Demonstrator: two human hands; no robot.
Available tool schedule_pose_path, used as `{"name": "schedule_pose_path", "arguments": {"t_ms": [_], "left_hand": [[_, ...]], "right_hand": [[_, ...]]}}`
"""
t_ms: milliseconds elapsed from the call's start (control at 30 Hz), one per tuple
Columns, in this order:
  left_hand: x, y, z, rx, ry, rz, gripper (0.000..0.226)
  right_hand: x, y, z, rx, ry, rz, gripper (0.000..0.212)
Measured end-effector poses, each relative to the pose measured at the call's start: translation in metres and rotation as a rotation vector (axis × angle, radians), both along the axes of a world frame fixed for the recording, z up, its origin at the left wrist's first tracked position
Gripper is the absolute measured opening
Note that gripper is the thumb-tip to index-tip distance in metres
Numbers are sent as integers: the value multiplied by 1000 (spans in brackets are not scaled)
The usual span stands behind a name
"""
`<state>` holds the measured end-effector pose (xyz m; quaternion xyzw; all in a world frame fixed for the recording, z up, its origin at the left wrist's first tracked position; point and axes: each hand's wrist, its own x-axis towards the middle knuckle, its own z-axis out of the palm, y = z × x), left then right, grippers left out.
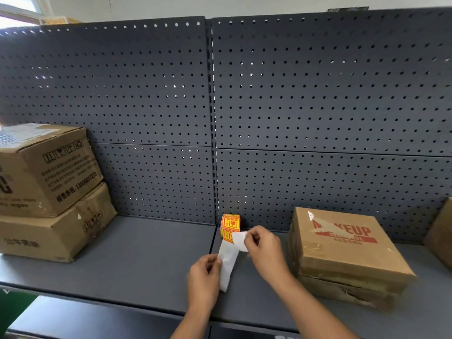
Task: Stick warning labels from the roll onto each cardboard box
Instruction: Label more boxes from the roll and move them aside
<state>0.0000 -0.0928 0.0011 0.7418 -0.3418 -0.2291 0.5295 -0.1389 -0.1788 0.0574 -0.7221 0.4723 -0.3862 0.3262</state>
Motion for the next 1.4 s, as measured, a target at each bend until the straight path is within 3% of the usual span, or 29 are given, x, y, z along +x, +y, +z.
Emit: {"name": "schedule_pose_path", "arguments": {"t_ms": [200,333,400,467,567,667,767,867,967,1067,1134,1234,1300,1400], "left_hand": [[2,4,2,-10,2,4,7],[-9,8,20,-114,-27,-20,21],[-14,8,25,-150,-150,2,28],[-22,6,33,-201,-155,17,21],[-36,7,51,-294,167,-47,7],[-52,7,74,-289,593,-150,26],[-63,9,90,-293,729,-234,38],[-62,8,96,-315,791,-236,32],[-56,6,99,-333,795,-237,16],[-58,7,100,-350,761,-234,13],[-60,7,99,-344,722,-210,13],[-60,5,94,-318,685,-212,12],[-61,6,94,-290,665,-266,14],[-64,8,95,-266,615,-326,16]], "right_hand": [[-17,20,35,-64,-132,8,18],[-22,29,24,-125,-160,-22,16],[-23,30,20,-222,-157,-56,15],[-24,35,23,-355,-126,-85,15],[-29,42,31,-530,-59,-98,10],[-34,41,30,-637,40,-86,6],[-39,40,26,-735,125,-49,9],[-43,43,23,-780,127,27,9],[-47,43,20,-733,78,87,12],[-54,45,24,-624,-33,124,10],[-58,47,33,-390,-244,83,5],[-67,43,51,142,-554,54,7],[-75,38,61,294,-538,133,8],[-84,38,66,253,-461,190,8]]}}
